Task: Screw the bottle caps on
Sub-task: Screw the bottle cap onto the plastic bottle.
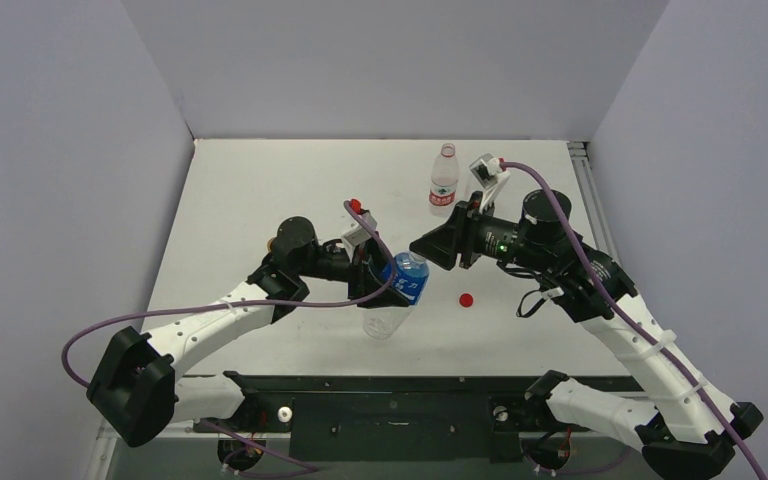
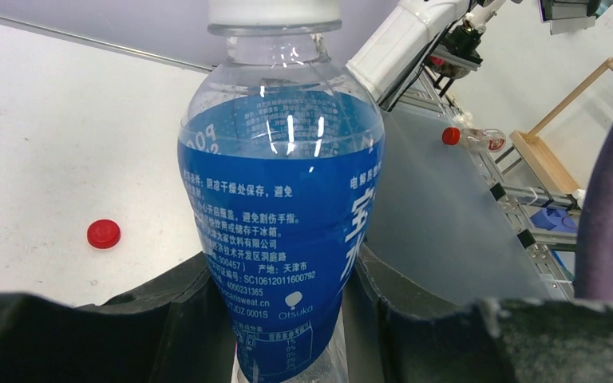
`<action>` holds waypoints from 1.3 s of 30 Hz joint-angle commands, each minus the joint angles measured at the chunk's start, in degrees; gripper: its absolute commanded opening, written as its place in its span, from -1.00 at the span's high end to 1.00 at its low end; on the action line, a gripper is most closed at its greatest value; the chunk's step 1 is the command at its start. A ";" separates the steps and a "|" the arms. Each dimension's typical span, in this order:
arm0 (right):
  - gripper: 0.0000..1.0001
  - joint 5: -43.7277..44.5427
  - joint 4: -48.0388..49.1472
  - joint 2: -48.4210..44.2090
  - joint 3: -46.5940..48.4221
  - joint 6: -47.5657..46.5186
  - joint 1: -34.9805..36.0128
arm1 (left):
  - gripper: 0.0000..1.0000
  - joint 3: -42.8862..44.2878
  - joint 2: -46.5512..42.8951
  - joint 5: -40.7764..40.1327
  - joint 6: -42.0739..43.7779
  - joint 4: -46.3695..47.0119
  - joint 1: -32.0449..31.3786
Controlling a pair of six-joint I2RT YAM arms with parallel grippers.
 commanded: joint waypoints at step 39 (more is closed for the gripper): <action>-0.17 42.36 -10.74 11.00 10.56 20.25 9.53 | 1.00 5.55 -2.72 -88.33 35.22 -9.88 -22.08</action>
